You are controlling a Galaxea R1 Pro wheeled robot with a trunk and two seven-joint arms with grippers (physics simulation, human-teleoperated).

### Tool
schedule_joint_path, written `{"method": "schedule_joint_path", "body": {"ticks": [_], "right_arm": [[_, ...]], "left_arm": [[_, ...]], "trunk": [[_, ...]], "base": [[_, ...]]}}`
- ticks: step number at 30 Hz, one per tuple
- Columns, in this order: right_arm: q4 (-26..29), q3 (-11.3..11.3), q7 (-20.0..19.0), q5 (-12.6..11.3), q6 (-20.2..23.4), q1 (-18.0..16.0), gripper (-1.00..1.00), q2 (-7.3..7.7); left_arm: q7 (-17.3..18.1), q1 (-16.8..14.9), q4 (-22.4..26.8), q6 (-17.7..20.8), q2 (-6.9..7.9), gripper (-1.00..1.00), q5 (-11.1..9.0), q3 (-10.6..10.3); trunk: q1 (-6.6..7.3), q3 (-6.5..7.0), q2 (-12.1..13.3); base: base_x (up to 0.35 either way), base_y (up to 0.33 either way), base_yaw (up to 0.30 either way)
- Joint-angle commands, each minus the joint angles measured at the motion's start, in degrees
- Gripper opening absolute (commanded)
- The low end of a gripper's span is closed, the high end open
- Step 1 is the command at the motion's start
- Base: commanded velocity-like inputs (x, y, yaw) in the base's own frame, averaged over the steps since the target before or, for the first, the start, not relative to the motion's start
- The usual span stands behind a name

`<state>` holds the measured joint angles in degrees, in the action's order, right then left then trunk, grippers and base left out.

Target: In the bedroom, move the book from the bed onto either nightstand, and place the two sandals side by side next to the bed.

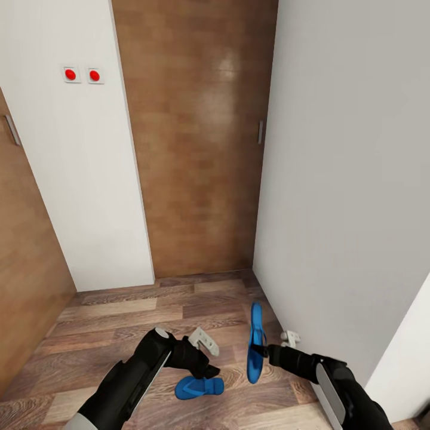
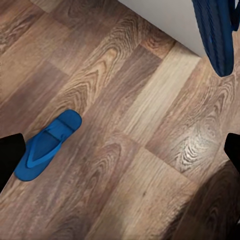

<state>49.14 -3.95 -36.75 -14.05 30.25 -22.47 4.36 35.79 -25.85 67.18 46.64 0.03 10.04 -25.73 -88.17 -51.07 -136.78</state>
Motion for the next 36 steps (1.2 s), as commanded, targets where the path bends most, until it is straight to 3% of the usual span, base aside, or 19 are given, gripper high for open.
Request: {"method": "schedule_joint_path", "body": {"ticks": [1, 16, 21, 23, 30, 36], "right_arm": [[0.0, -0.1, -0.1, -0.5, 0.6, 0.0, -1.0, 0.0], [0.4, -0.1, 0.0, -0.5, 0.9, 0.0, -1.0, -0.04], [0.2, -0.2, 0.4, -0.5, 0.9, 0.0, -1.0, -0.21], [0.1, -0.2, 2.4, -0.5, 0.6, 0.0, -1.0, -0.35], [0.4, -0.1, 15.5, -0.4, -1.8, 0.0, -1.0, -1.95], [0.4, 0.0, 17.7, -0.4, -5.6, 0.0, -1.0, -2.38]], "left_arm": [[0.5, 0.0, 0.1, 0.1, 0.03, 1.0, 0.6, 0.1], [0.4, 0.0, 0.2, 0.2, 0.12, 1.0, 0.7, 1.9], [0.4, 0.0, 0.2, 0.2, -0.09, 1.0, 0.8, 1.8], [0.5, -0.1, 0.2, 0.3, -0.16, 1.0, 0.8, 1.8], [0.6, -0.1, 0.2, 0.2, -0.29, 1.0, 0.5, 1.5], [0.7, 0.0, 0.2, 0.3, -0.37, 1.0, 0.3, 1.4]], "trunk": [[-0.21, -0.24, -0.4], [-3.51, -2.94, -6.5], [-3.64, -4.04, -6.5], [-3.69, -4.49, -6.6], [-3.87, -6.04, -6.6], [-4.02, -7.37, -6.7]], "base": [[0.0, 0.0, 0.0], [0.0, 0.0, 0.0], [0.0, 0.0, 0.0], [0.0, 0.0, 0.0], [0.0, 0.0, 0.0], [0.0, 0.0, 0.0]]}}
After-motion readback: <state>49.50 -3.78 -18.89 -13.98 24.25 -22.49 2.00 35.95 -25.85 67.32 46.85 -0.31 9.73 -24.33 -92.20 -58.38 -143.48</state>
